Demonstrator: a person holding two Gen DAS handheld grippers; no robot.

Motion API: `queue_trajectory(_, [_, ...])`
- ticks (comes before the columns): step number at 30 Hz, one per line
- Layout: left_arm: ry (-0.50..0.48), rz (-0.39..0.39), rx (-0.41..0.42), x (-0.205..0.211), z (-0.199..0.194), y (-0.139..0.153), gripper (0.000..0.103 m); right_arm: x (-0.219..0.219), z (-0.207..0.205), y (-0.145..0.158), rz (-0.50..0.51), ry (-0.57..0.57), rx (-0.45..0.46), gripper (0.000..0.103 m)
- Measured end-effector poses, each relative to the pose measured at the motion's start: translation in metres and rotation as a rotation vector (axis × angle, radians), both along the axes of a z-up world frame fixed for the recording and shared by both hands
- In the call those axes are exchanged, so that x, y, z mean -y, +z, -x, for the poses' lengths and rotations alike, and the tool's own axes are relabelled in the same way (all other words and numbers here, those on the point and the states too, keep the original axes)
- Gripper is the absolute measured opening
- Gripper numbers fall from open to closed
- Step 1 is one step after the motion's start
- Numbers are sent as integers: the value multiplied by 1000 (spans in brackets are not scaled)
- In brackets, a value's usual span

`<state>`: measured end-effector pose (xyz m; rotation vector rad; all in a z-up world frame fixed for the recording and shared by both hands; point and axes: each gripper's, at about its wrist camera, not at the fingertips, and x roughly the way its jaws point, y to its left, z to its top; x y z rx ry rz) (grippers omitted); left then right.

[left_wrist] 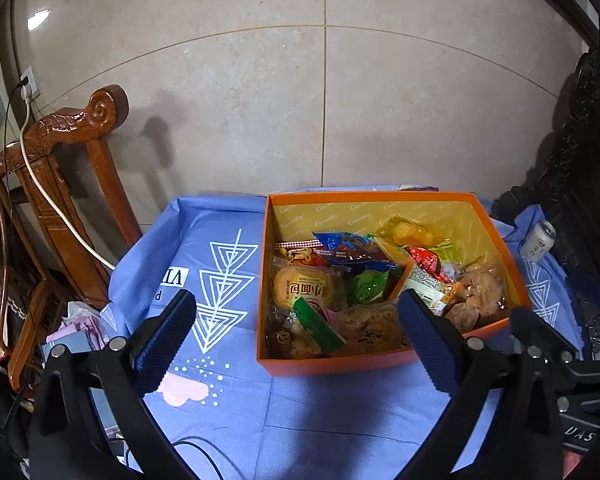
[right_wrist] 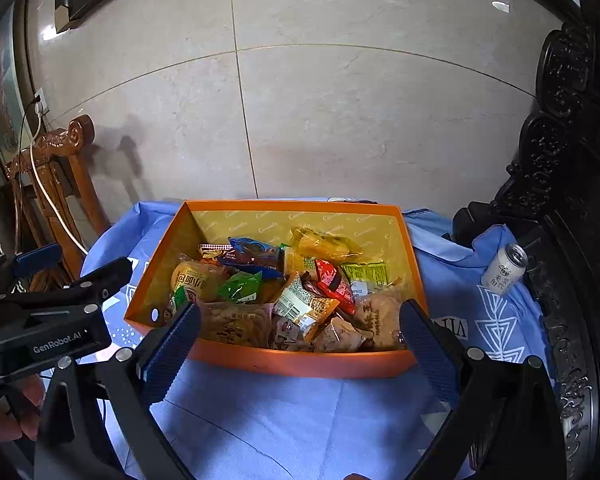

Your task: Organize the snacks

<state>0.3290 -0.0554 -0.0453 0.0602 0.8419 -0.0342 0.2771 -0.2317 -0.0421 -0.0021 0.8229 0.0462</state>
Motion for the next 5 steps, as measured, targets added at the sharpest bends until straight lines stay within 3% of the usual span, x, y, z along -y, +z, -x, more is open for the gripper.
queue_trajectory(5, [-12, 1, -13, -1, 1, -1, 99, 1, 1, 0, -2, -4, -1, 100])
